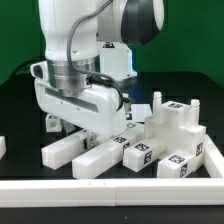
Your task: Assemble chair
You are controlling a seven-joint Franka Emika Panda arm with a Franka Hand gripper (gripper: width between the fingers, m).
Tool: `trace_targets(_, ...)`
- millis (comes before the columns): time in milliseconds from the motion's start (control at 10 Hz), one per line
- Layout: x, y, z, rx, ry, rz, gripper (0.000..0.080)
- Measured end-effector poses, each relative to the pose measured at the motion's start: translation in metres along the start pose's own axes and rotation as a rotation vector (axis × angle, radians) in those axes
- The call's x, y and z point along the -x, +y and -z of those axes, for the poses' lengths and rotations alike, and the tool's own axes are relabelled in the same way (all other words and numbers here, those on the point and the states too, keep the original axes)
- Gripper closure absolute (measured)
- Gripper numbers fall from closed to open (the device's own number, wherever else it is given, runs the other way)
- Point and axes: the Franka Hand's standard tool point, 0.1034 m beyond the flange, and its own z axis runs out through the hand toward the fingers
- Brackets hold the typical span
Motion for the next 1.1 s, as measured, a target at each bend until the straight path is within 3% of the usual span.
trace_targets(400, -0.007, 0.003, 0.018, -0.01, -0.013, 0.027, 0.0515)
trace_targets(700, -0.013, 0.008, 0.066, -0.041, -0.052, 0.037, 0.0515)
trace_targets(1000, -0.006, 0.001, 0.118, -0.091, -0.079, 0.035, 0.0515)
trace_targets(1100, 0.0, -0.005, 0.129, -0.097, -0.09, 0.022, 0.0515)
